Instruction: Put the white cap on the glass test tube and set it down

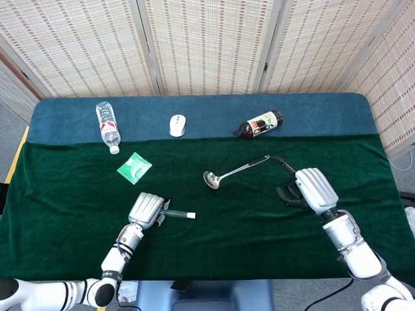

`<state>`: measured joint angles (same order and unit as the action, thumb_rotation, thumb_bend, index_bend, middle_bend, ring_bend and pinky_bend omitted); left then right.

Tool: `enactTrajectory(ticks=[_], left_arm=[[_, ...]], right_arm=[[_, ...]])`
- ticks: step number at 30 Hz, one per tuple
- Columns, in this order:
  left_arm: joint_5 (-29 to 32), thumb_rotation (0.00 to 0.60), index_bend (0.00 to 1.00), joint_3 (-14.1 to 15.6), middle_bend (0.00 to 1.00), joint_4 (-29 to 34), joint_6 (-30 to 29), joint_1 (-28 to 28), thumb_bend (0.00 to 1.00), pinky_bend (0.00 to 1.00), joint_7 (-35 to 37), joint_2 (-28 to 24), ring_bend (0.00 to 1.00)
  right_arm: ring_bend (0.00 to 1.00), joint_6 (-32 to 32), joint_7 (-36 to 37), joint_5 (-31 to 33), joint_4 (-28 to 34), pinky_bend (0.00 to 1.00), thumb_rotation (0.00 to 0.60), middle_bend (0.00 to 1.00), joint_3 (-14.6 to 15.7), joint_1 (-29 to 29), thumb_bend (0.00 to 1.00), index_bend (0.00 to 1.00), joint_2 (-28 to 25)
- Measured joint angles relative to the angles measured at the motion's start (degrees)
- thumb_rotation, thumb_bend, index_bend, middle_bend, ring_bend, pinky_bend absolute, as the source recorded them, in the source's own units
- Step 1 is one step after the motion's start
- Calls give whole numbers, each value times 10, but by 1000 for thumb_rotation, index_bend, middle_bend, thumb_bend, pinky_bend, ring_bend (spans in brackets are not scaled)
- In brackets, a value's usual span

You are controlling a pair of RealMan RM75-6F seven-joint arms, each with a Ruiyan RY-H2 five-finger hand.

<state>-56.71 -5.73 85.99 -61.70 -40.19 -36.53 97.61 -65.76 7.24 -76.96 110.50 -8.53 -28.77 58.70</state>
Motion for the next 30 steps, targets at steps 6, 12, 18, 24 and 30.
enactTrajectory(ticks=[6, 12, 18, 24, 30], left_arm=[[15, 600, 293, 4, 942, 13, 1, 1, 521, 867, -19, -8, 873], [15, 600, 154, 10, 835, 57, -13, 10, 520, 867, -29, -44, 788], [-43, 600, 221, 21, 609, 112, -68, 48, 519, 724, 20, -123, 606], [-125, 600, 224, 36, 334, 128, -139, 108, 504, 388, 126, -216, 324], [-178, 600, 216, 48, 241, 107, -238, 184, 500, 236, 204, -261, 225]], right_arm=[[1000, 1, 5, 4, -13, 1000, 600, 959, 1, 8, 513, 137, 0], [1000, -2, -13, 13, -30, 1000, 600, 916, 8, 21, 512, 137, -7], [847, -25, -32, 15, -47, 882, 600, 619, 27, 56, 512, 131, -24], [365, -75, -34, -12, -79, 434, 600, 297, 45, 96, 511, 130, -26], [161, -146, -21, -48, -128, 229, 600, 137, 61, 145, 512, 129, -6]])
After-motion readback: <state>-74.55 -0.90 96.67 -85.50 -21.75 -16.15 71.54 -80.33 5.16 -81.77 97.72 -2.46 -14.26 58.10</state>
